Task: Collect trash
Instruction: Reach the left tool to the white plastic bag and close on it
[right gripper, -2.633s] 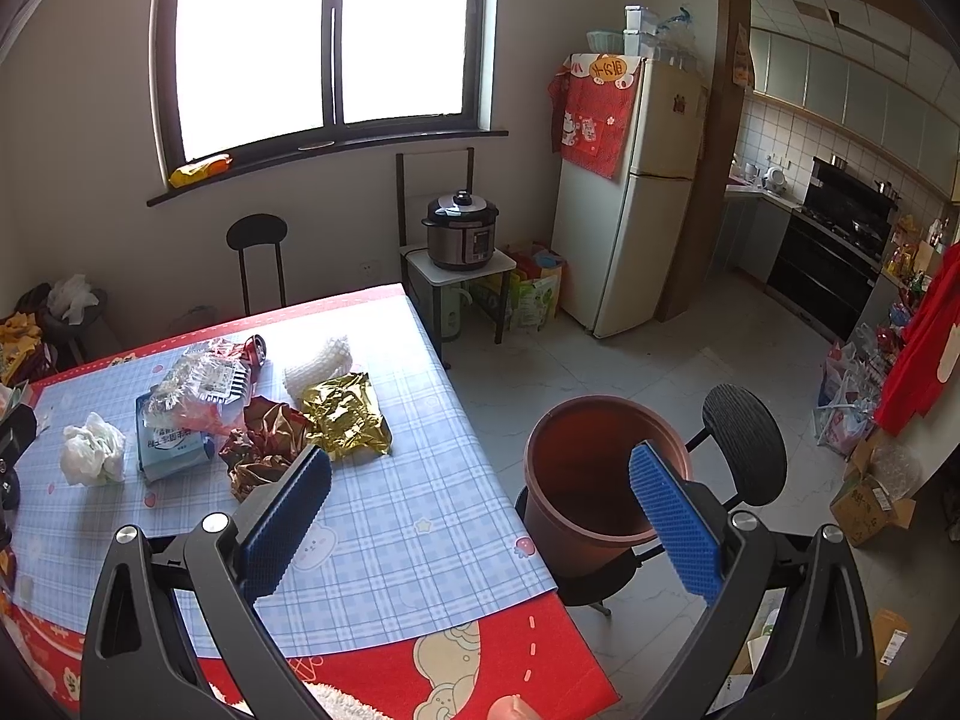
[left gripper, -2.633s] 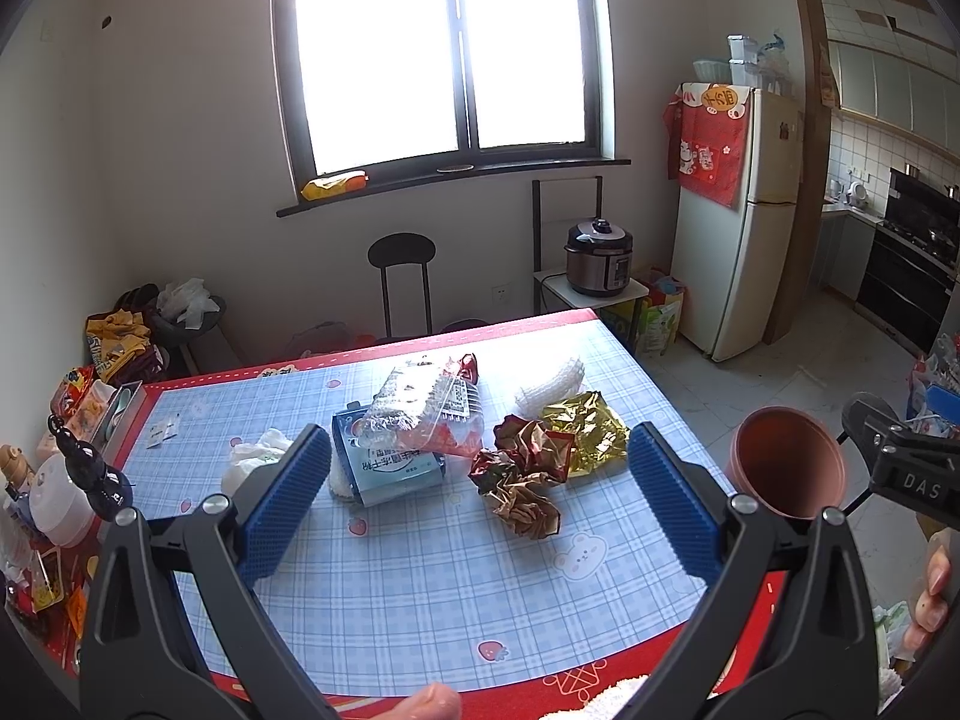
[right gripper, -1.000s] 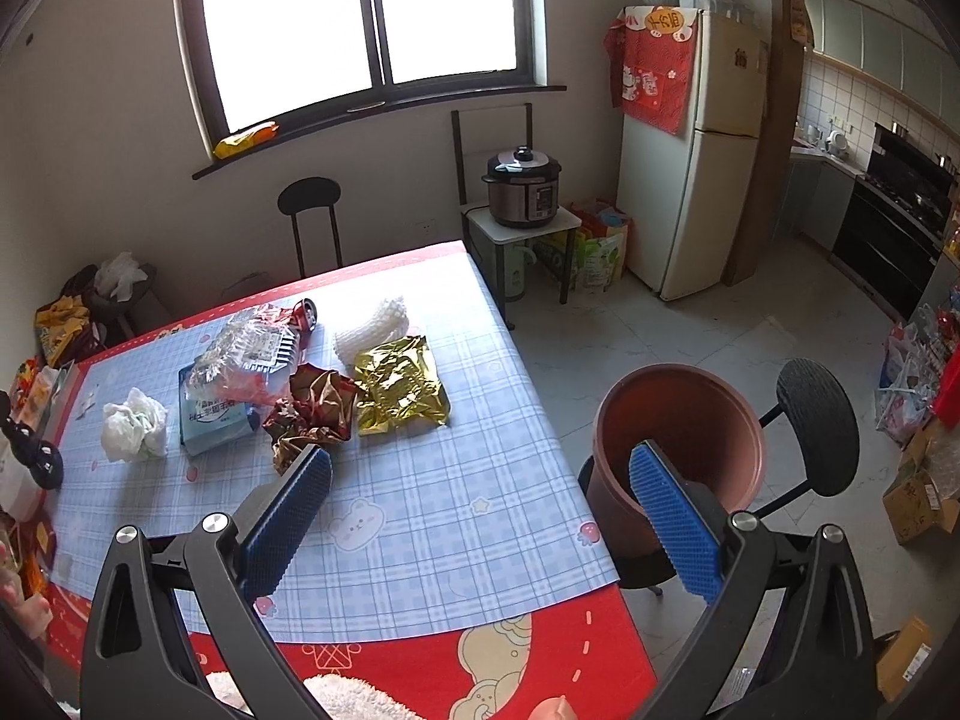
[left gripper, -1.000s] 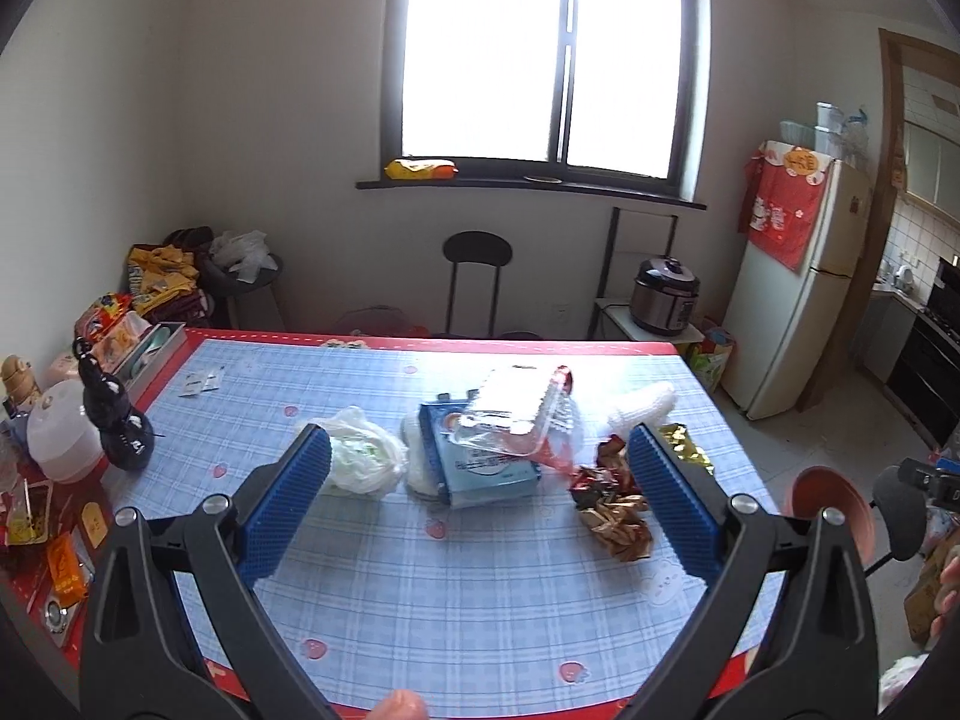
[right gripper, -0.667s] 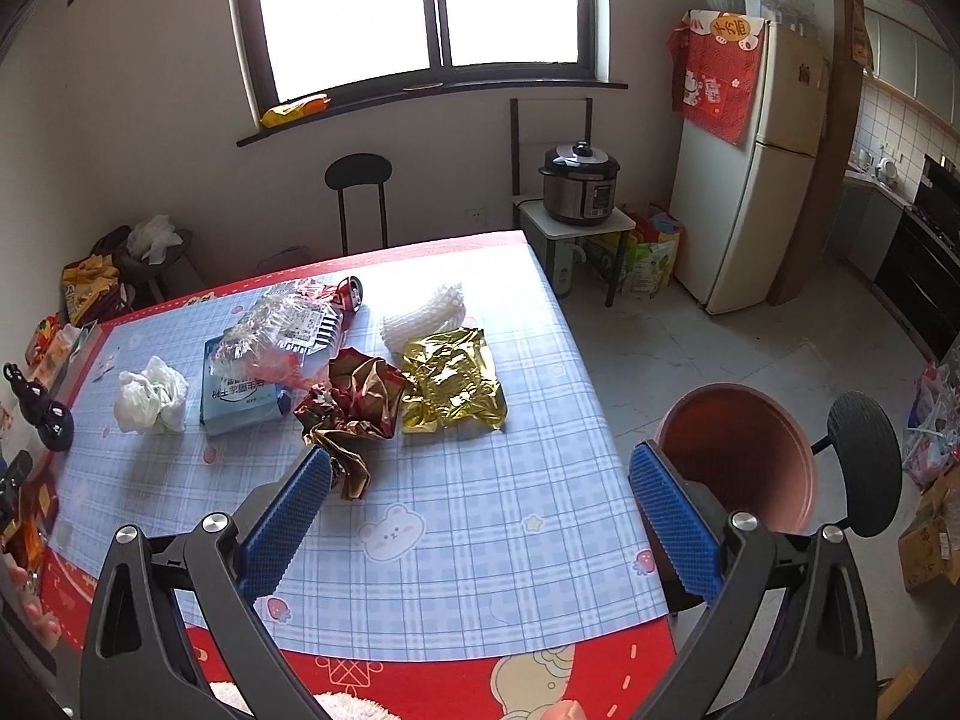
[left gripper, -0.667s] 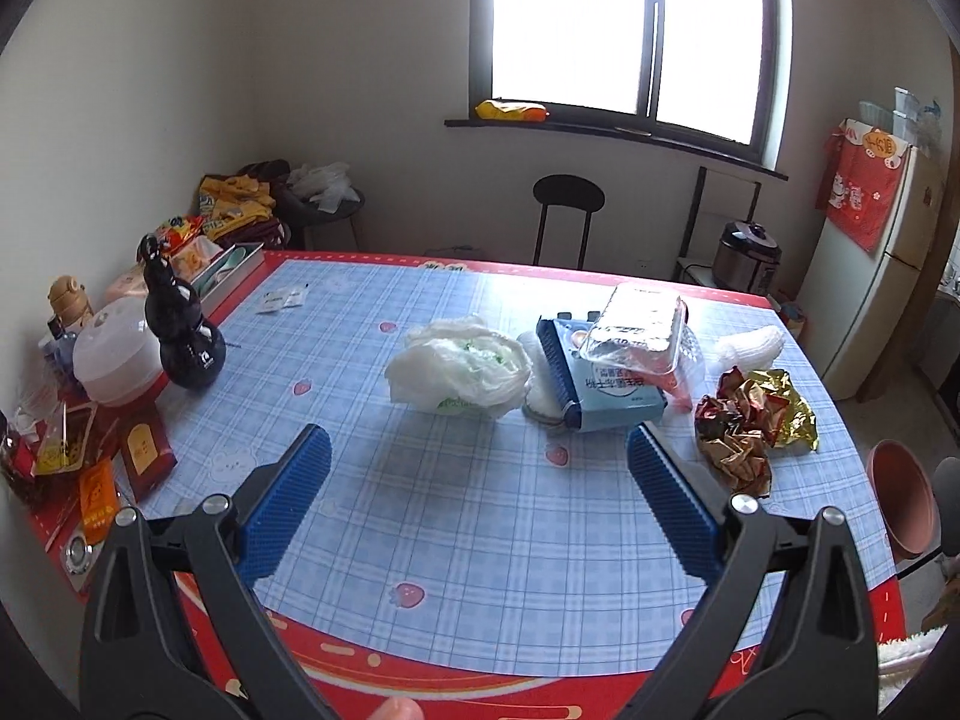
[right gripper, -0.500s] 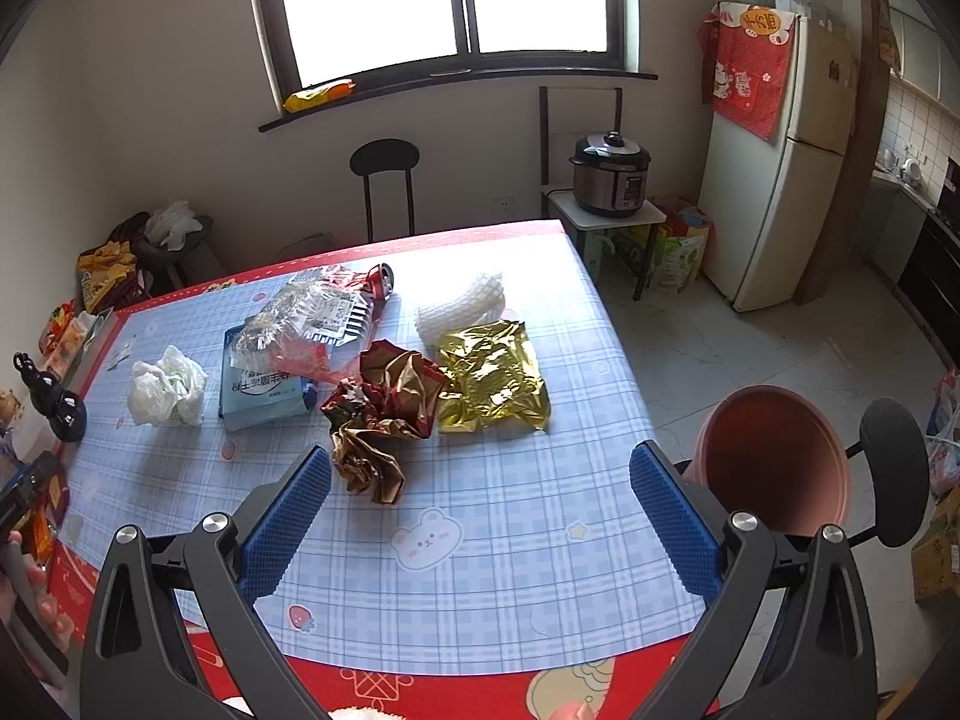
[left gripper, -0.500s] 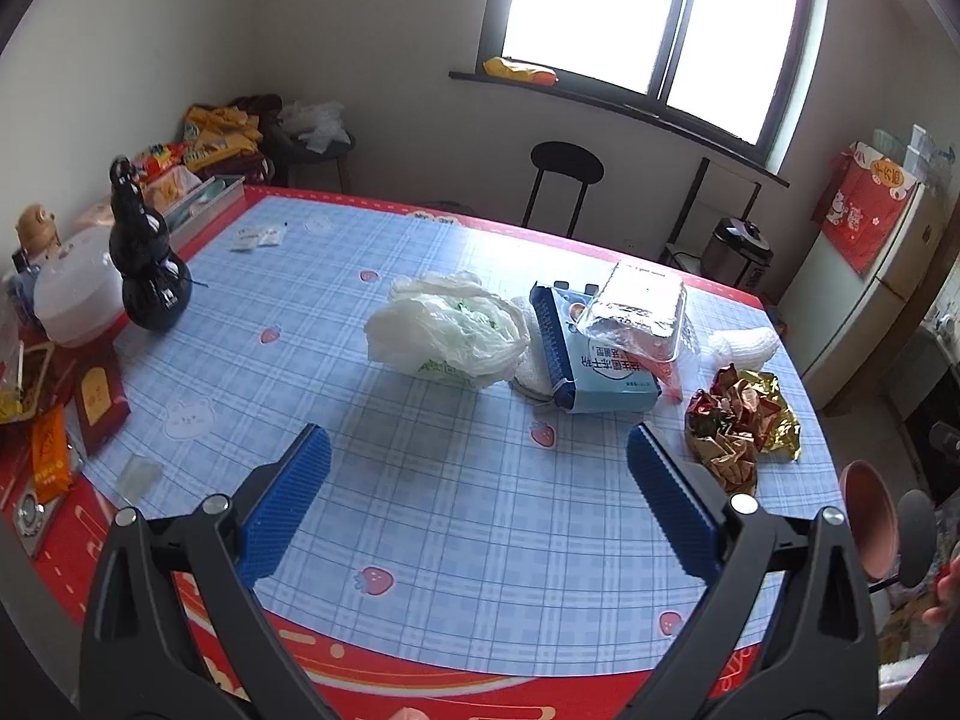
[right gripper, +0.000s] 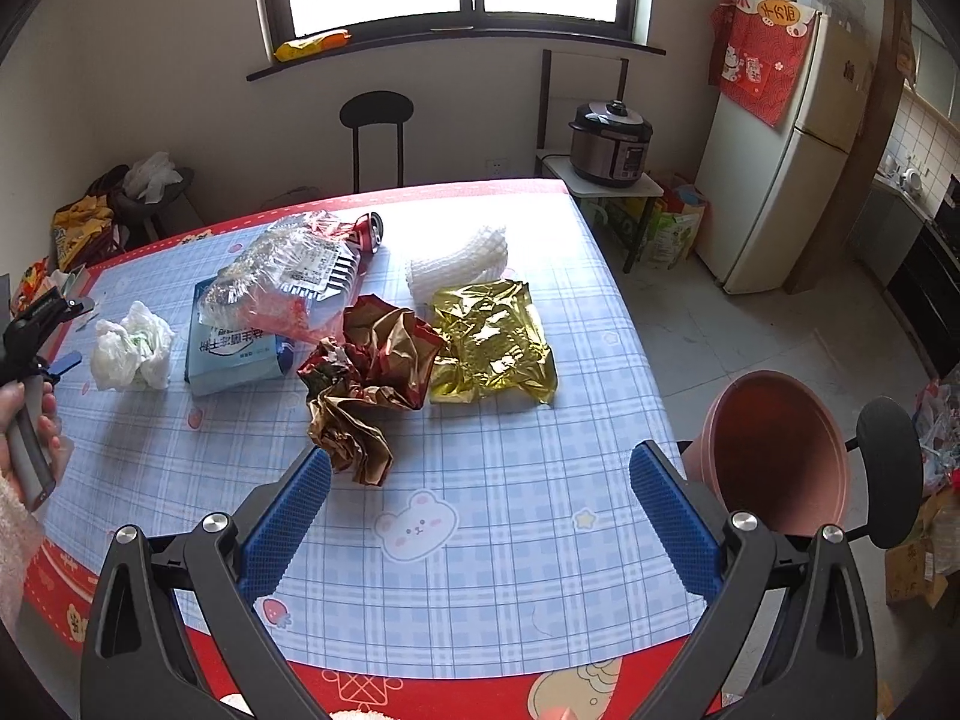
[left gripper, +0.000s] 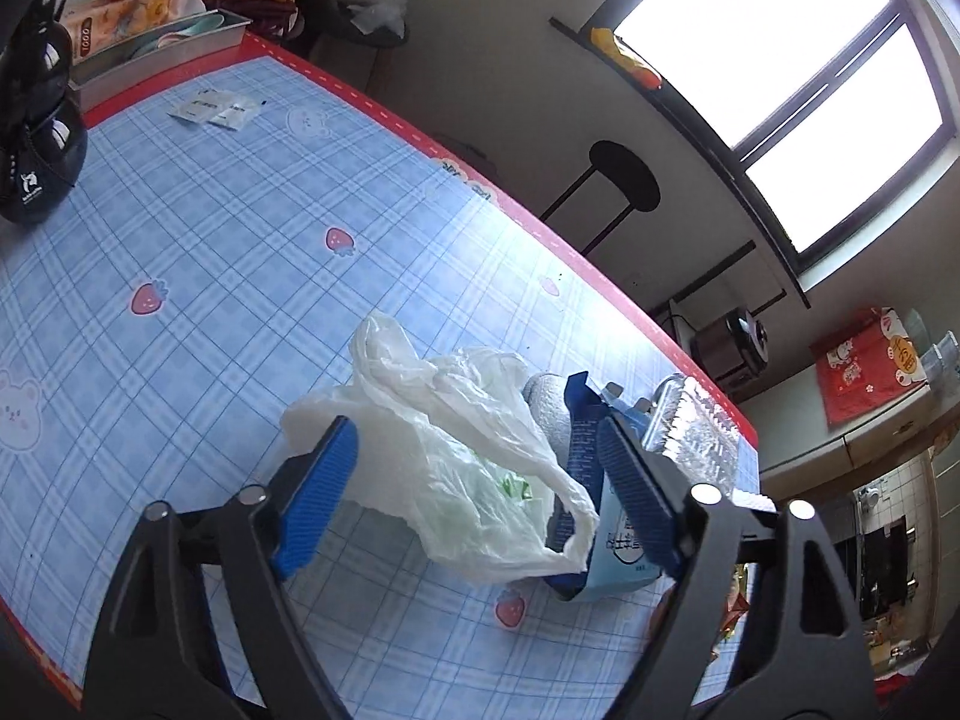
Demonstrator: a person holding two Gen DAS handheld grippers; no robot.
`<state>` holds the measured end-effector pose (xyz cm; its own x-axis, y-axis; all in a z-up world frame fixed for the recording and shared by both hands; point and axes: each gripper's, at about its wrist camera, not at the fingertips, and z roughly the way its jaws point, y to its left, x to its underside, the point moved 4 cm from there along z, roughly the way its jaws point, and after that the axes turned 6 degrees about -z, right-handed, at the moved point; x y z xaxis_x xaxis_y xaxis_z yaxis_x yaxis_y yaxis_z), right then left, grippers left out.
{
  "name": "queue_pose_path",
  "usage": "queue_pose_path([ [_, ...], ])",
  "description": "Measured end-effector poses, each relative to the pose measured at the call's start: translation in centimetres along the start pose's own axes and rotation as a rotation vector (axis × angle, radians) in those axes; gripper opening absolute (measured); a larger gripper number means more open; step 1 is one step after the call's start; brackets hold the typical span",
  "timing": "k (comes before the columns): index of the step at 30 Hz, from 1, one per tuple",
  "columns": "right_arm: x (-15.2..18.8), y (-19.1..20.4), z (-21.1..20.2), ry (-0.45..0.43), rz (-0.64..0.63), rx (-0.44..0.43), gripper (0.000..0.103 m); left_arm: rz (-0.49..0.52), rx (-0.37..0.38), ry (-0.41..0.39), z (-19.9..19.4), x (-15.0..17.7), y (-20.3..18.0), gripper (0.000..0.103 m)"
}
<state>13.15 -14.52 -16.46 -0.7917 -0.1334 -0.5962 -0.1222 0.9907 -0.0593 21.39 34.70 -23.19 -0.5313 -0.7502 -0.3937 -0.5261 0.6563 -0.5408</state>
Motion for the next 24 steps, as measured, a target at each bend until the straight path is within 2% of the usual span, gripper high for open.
queue_pose_path([
  [2, 0.2, -0.3, 0.6, 0.014, 0.009, 0.012, 0.098, -0.041, -0.015, 0.036, 1.9, -0.4, 1.0, 0.072],
  [5, 0.5, -0.7, 1.5, 0.044, 0.027, 0.020, 0.098, -0.070, 0.003, 0.075, 4.0, -0.8, 1.5, 0.074],
  [8, 0.7, -0.7, 2.4, 0.067, 0.039, 0.015, 0.098, -0.061, 0.017, 0.131, 5.9, -0.5, 1.5, 0.083],
  [12, 0.7, -0.3, 3.1, 0.085, 0.036, 0.012, 0.098, -0.049, 0.023, 0.196, 7.9, 0.7, 1.4, 0.087],
  [16, 0.4, 0.3, 3.5, 0.094, 0.025, -0.001, 0.098, -0.036, 0.051, 0.230, 9.0, 1.7, 0.7, 0.088],
  [18, 0.3, 0.6, 3.7, 0.103, 0.021, -0.021, 0.098, 0.007, 0.044, 0.245, 9.4, 2.5, 0.2, 0.088],
  [20, 0.3, 0.9, 4.0, 0.110, 0.020, -0.052, 0.098, 0.059, 0.039, 0.259, 9.5, 3.2, -0.5, 0.082],
  [21, 0.3, 1.1, 4.1, 0.111, 0.022, -0.071, 0.098, 0.086, 0.041, 0.265, 9.4, 3.6, -0.8, 0.071],
  [24, 0.6, 1.5, 4.5, 0.119, 0.025, -0.128, 0.098, 0.157, 0.028, 0.263, 8.5, 4.6, -1.5, 0.051],
])
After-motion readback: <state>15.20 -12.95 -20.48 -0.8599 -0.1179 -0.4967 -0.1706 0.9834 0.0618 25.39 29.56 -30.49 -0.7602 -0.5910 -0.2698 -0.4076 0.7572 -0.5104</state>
